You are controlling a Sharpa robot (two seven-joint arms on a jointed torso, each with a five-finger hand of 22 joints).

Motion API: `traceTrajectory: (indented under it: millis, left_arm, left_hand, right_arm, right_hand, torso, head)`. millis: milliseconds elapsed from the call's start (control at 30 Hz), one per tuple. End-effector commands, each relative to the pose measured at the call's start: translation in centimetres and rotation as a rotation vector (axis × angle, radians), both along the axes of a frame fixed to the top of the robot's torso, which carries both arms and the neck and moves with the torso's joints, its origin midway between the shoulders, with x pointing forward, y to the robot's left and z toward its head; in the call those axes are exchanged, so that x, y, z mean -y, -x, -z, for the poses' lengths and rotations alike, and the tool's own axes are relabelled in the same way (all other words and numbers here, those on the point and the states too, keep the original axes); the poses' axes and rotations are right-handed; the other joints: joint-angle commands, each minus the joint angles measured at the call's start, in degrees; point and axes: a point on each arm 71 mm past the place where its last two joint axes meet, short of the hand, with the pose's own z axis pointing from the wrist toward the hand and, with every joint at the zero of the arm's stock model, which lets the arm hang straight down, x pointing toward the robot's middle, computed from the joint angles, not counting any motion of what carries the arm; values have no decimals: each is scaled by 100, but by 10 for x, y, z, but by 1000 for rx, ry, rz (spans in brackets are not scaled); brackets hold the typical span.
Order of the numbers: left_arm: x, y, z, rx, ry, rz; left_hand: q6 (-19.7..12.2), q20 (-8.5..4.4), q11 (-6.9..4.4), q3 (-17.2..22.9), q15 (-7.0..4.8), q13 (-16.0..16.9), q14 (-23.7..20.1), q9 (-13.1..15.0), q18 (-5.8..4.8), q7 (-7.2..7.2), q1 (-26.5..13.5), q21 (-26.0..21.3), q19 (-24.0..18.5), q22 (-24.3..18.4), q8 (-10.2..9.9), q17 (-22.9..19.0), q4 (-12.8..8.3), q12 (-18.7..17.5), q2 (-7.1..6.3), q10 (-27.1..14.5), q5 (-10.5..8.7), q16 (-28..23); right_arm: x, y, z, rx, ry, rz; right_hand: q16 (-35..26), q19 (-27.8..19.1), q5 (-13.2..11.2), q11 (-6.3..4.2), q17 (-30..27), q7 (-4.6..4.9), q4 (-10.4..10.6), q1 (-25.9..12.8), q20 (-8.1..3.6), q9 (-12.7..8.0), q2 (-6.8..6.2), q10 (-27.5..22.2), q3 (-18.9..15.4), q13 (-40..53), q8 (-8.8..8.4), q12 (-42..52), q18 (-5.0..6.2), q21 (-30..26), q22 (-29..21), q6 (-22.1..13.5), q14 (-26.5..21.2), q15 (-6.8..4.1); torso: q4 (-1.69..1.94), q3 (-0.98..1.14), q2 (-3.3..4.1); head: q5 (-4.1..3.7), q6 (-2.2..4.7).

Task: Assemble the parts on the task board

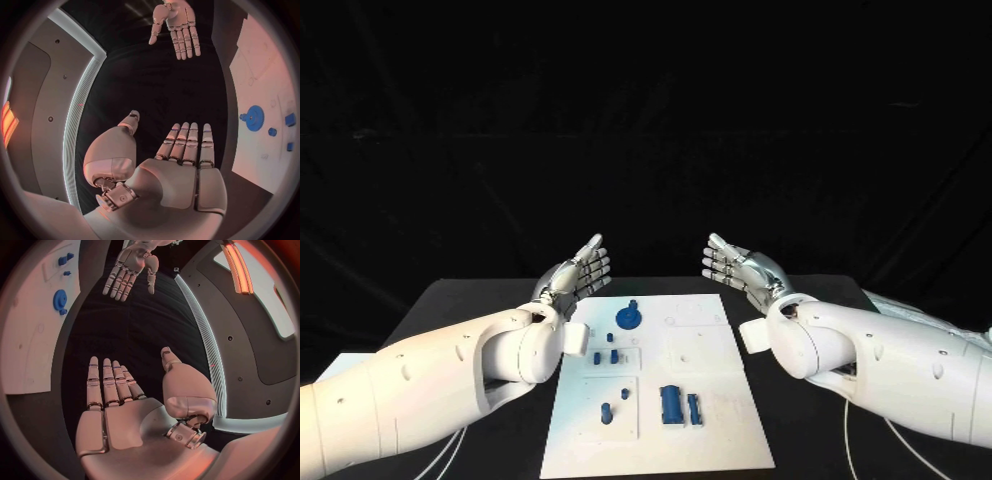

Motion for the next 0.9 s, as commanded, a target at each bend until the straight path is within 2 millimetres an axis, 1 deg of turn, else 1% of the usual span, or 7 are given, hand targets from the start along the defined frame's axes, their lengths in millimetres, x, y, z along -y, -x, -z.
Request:
traceTrajectory:
  millis: [33,100,133,167,200,600,900]
  left_arm:
    - [-3,9,-7,105,-97,-132]
    - [-2,14,-7,116,-109,-148]
    - [-2,16,-8,120,-115,-155]
    - [-1,18,-8,124,-119,-160]
    - [-1,20,-8,129,-125,-167]
    - [0,23,-9,135,-132,-176]
    - [0,23,-9,135,-132,-176]
  left_hand:
    - [-873,-236,-308,-384,-191,-20,-845,-26,-188,-458,-1194,-35,-703,-382,-39,-42,-1,-38,45,-919,-39,-247]
    - [-1009,-274,-308,-443,-191,-20,-975,-26,-219,-458,-1380,-35,-811,-441,-39,-42,-1,-38,45,-1061,-39,-247]
    - [-1074,-292,-308,-472,-191,-20,-1037,-26,-625,-458,-1467,-35,-861,-471,-39,-42,-1,-38,45,-1128,-39,-247]
    - [-1134,-308,-308,-499,-191,-20,-1098,-26,-625,-458,-1552,-35,-913,-496,-39,-42,-1,-38,45,-1193,-39,-247]
    - [-1215,-722,-308,-535,-191,-20,-1176,-26,-625,-458,-1662,-35,-976,-533,-39,-42,-1,-38,45,-1279,-39,-247]
    - [-1762,-722,-308,-1170,-191,-20,-1704,-26,-625,-458,-2407,-35,-1408,-1162,-39,-42,-1,-38,45,-1853,-39,-247]
    - [-2037,-722,-308,-1170,-191,-20,-1975,-26,-625,-458,-2783,-35,-1623,-1162,-39,-42,-1,-38,45,-2145,-39,-247]
  right_arm:
    - [2,10,-4,37,-26,171]
    - [-2,16,-4,35,-34,189]
    - [-3,19,-4,34,-37,197]
    - [-4,21,-5,33,-40,204]
    - [-6,23,-5,32,-42,211]
    - [-7,27,-5,30,-46,221]
    - [-7,27,-5,30,-46,221]
  right_hand:
    - [-39,-897,-243,-162,-246,-452,-12,-1224,-570,-177,5,-953,-194,-109,-41,-35,-614,-204,-33,-838,-988,-46]
    - [-39,-1036,-243,-162,-246,-452,-12,-1415,-570,-177,5,-1103,-612,-109,-41,-35,-614,-617,-33,-969,-1140,-46]
    - [-39,-1103,-243,-162,-246,-452,-12,-1505,-570,-177,5,-1174,-612,-109,-41,-35,-614,-617,-33,-1030,-1213,-46]
    - [-39,-1164,-243,-162,-246,-452,-12,-1587,-570,-177,5,-1235,-612,-109,-41,-35,-614,-617,-33,-1086,-1277,-46]
    - [-39,-1252,-243,-162,-246,-452,-12,-1706,-570,-177,5,-1326,-612,-109,-41,-35,-614,-617,-33,-1168,-1375,-46]
    - [-39,-1800,-243,-162,-246,-452,-12,-2450,-570,-177,5,-1903,-612,-109,-41,-35,-614,-617,-33,-1682,-1975,-46]
    - [-39,-2097,-243,-162,-246,-452,-12,-2855,-570,-177,5,-2222,-612,-109,-41,-35,-614,-617,-33,-1960,-2303,-46]
  torso:
    - [5,27,-36]
    - [5,27,-36]
    - [5,27,-36]
    - [5,27,-36]
    - [5,27,-36]
    - [5,27,-36]
    - [5,27,-36]
  head:
    - [7,39]
    - [7,39]
    - [7,39]
    - [7,39]
    - [7,39]
    - [7,39]
    - [7,39]
